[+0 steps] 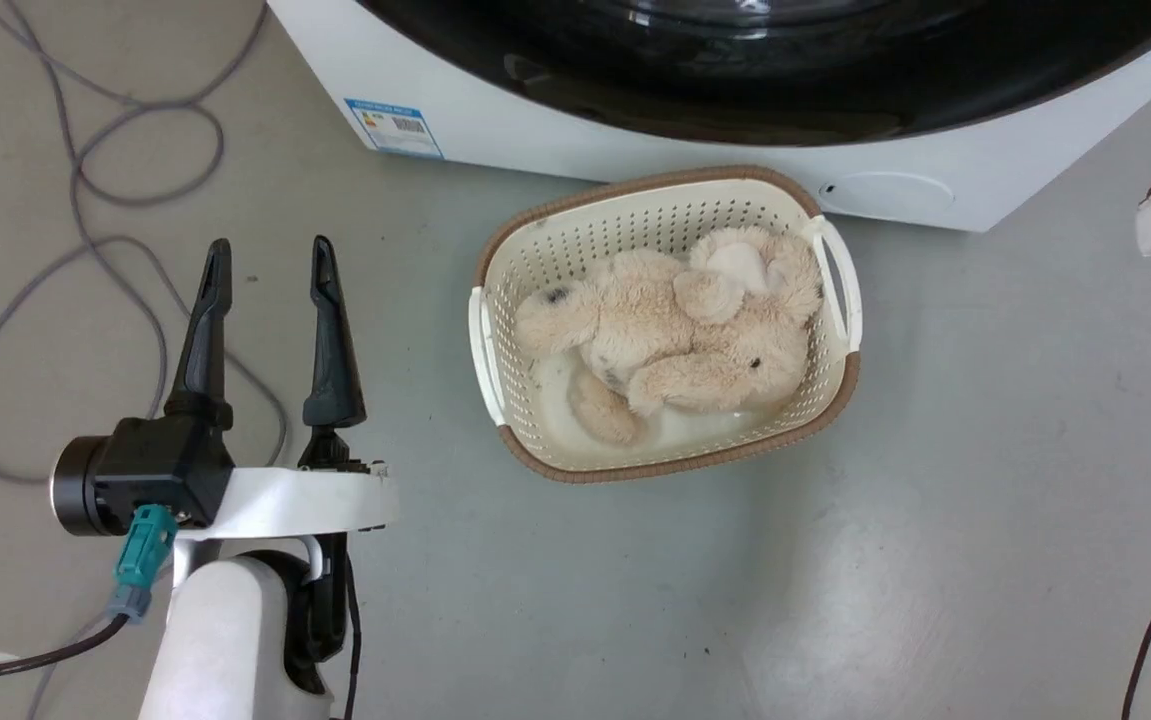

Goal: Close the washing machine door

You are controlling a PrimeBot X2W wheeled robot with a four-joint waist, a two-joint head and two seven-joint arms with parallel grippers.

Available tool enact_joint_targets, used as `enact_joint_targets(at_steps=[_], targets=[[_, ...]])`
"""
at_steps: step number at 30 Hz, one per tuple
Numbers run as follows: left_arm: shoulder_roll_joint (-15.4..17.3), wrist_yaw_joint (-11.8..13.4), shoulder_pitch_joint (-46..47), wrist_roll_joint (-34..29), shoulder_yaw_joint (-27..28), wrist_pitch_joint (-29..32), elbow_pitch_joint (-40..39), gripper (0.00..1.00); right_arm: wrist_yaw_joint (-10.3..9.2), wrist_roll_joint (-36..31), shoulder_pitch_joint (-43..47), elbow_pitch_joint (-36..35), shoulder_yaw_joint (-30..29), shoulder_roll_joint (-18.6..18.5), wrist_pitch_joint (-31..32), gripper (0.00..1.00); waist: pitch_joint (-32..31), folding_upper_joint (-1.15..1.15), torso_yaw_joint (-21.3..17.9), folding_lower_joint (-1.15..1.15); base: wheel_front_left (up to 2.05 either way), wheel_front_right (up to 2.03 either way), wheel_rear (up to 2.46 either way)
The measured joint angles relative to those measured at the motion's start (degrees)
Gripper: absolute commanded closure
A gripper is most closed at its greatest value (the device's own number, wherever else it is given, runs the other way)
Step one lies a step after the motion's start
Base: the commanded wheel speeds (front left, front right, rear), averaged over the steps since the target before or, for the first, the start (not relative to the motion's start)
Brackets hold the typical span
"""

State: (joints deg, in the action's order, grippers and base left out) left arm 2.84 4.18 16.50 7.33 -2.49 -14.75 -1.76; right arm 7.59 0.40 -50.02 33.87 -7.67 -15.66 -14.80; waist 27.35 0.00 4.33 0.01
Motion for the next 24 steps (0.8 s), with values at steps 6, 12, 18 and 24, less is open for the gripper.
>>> enact_joint_targets(at_steps=[6, 12, 18, 24], targets=[[0.00, 0.01, -0.60, 0.32, 1.15, 0.00, 0.88, 0.00, -0.03, -0.45, 1.98, -5.35, -2.74, 1.85, 0.01, 1.00, -2.60, 0.00, -0.66, 0.00, 0.00, 0.00, 0.00], [0.00, 0.19, -4.05, -0.55, 2.52, 0.00, 2.29, 0.00, -0.04, 0.04, 11.14, -18.75, -7.70, 5.22, 0.00, 1.00, -7.70, 0.00, -2.45, -0.01, 0.00, 0.00, 0.00], [-0.01, 0.18, -5.95, -1.65, 2.94, 0.00, 3.50, 0.00, -0.04, 1.24, 18.33, -29.13, -6.05, 7.15, -0.01, 1.00, -12.15, 0.00, -4.86, -0.01, 0.00, 0.00, 0.00], [-0.02, 0.18, -8.62, -1.70, 2.96, 0.00, 4.71, 0.00, -0.04, 2.30, 26.91, -31.16, -3.16, 9.46, -0.01, 0.79, -16.83, 0.00, -7.01, -0.01, 0.00, 0.00, 0.00]])
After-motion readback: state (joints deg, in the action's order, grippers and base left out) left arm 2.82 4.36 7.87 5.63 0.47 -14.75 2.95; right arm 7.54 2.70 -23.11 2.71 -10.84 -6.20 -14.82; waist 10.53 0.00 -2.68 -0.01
